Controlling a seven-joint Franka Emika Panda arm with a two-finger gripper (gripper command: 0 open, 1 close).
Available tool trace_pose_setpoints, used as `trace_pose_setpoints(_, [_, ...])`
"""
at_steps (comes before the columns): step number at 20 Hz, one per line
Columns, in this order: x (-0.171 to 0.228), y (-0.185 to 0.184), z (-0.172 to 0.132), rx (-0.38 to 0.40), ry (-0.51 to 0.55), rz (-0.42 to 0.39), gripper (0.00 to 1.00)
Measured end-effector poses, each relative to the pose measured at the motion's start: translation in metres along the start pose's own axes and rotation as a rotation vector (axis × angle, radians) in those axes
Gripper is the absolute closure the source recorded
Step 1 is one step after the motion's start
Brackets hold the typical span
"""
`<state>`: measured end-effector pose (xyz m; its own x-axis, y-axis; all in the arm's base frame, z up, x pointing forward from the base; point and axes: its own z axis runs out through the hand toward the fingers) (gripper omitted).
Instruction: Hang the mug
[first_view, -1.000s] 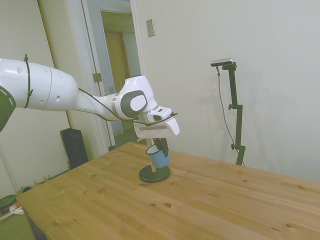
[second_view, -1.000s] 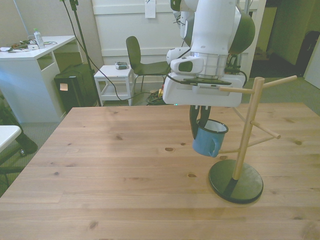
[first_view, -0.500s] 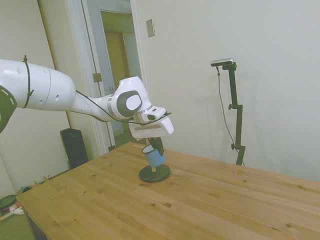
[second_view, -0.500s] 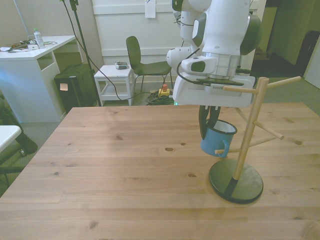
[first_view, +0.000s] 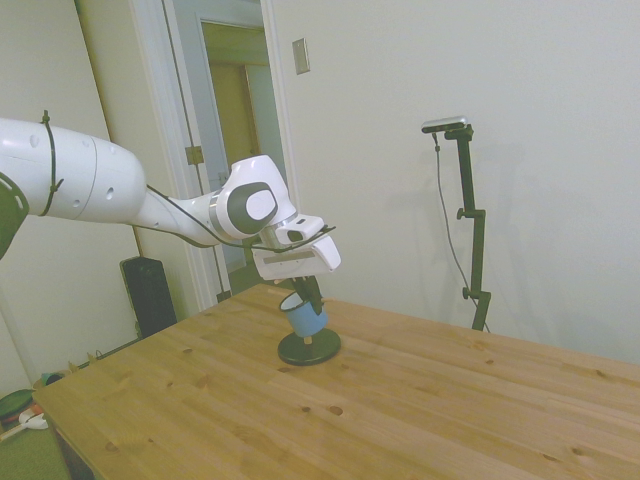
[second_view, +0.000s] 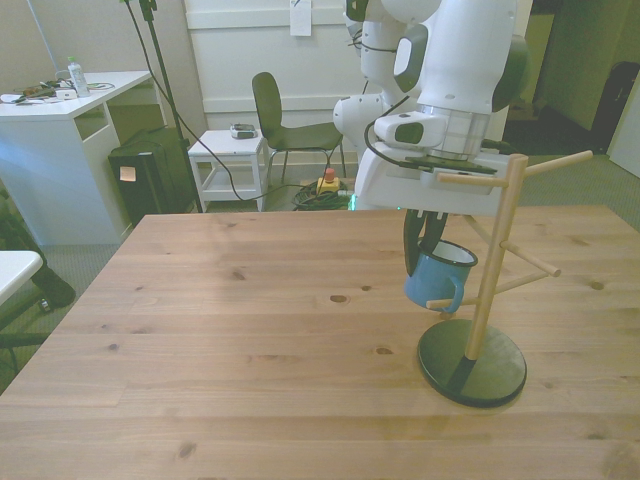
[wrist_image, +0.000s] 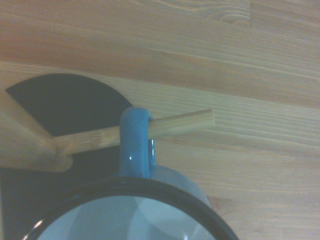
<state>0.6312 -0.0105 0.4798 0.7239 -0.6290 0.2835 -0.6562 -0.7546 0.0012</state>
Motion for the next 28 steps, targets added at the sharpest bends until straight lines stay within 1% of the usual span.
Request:
trace_pose_setpoints(18, [-0.002,0.018,0.002,-0.007,-0.007,0.021,0.0])
trace_pose_setpoints(24, [0.014,0.041,0.0,-0.007,-0.004,0.068,0.0])
trace_pose_setpoints(28, [0.029,0.06,-0.002,0.008,-0.014,0.103,0.0])
